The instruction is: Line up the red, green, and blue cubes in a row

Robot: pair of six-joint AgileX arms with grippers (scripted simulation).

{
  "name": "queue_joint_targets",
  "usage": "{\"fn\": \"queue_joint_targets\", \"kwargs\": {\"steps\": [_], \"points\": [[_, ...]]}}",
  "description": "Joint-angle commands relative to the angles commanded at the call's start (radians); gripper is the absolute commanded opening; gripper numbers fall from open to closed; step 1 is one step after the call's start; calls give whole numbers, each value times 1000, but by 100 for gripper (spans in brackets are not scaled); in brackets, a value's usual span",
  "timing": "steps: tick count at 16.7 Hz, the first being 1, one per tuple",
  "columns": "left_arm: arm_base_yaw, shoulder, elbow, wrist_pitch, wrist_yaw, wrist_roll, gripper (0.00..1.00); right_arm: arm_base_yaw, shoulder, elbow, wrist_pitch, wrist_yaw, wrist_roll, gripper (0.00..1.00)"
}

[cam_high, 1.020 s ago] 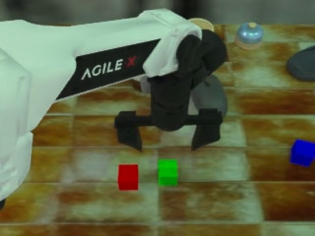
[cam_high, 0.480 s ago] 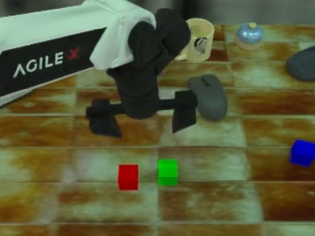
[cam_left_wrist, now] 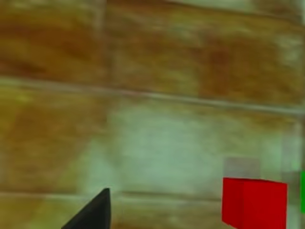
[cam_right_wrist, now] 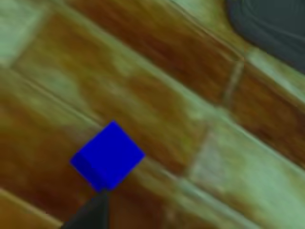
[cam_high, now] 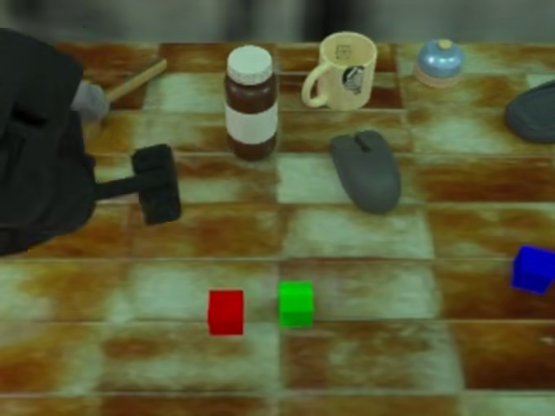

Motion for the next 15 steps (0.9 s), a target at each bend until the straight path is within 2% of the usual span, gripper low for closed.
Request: {"fn": "queue_joint_targets", "kwargs": {"steps": [8,12,15], "points": [[281,-801,-631,408,12,310,100,40,691,440,-360,1,-406,100],[377,-1104,-834,587,23,441,100,54,906,599,-471,1,-543,100],[418,-1227,-916,676,29,502,100,59,1001,674,-517,1,-604,100]]}}
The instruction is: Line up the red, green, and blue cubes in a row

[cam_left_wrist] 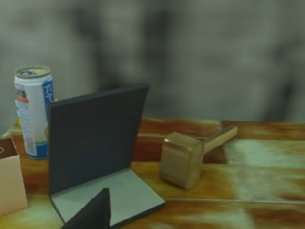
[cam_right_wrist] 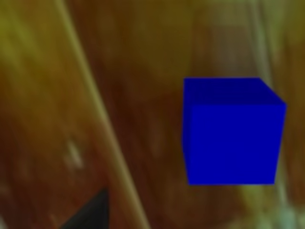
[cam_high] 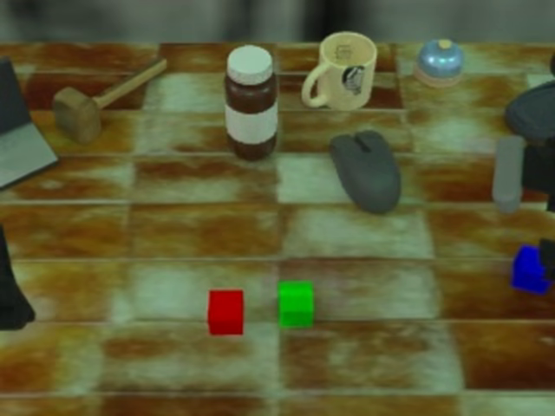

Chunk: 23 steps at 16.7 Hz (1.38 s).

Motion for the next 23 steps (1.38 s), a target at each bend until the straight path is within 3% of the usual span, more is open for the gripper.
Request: {"fn": "queue_joint_targets", "kwargs": {"steps": [8,17,22,23], "points": [[10,-30,-19,23,2,15,100,-3,27,20,-9,0,-18,100],[10,-30,-19,23,2,15,100,3,158,-126,273,1,-11,100],[10,-30,-19,23,2,15,100,3,165,-134,286,1,-11,100],[10,-30,-19,23,2,15,100,3,165,-134,286,1,-11,92]]}}
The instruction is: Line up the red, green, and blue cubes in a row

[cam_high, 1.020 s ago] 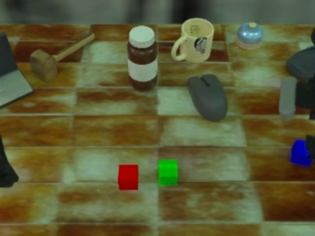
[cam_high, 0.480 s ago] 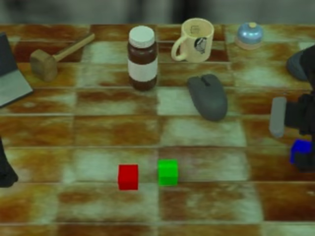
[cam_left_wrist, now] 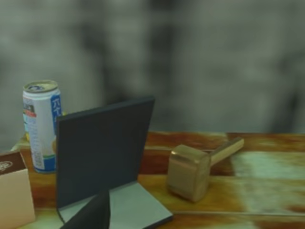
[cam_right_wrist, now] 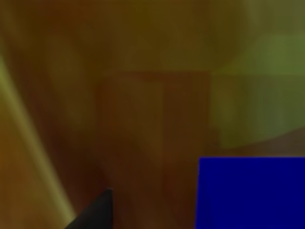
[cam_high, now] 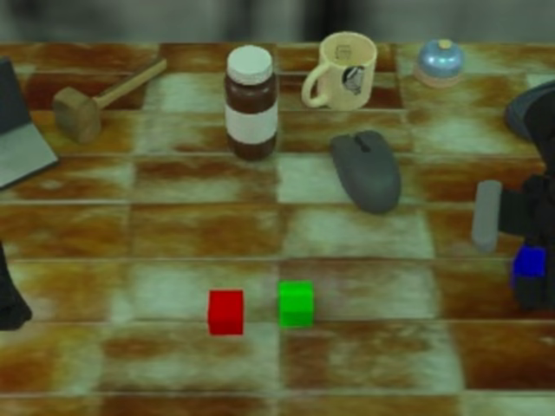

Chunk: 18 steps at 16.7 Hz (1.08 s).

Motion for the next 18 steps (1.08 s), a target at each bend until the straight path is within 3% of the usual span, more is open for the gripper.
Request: {"fn": "queue_joint_targets", "kwargs": {"steps": [12,18], "points": [[0,0,0,0,0,0,100,0,0,0,0,0,0,2],[0,0,0,0,0,0,100,0,0,0,0,0,0,0]]}}
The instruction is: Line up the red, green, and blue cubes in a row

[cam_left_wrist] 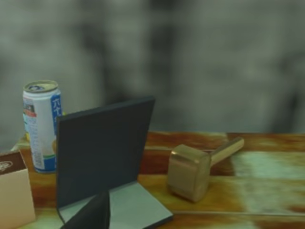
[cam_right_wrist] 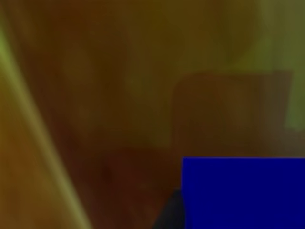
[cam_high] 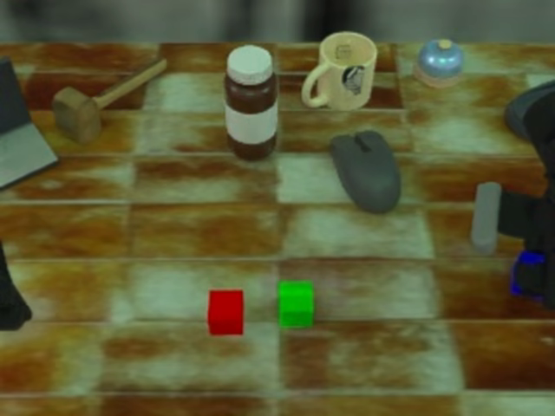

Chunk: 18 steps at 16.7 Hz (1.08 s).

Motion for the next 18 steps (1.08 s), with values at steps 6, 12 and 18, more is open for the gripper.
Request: {"fn": "queue_joint_targets", "kwargs": {"steps": [6,12,18], "points": [[0,0,0,0,0,0,100,-2,-39,24,-64,-2,13,0],[0,0,0,0,0,0,100,6,-136,126,-266,-2,9,0],[0,0,0,0,0,0,100,7,-144,136,-283,-3,11,0]]}}
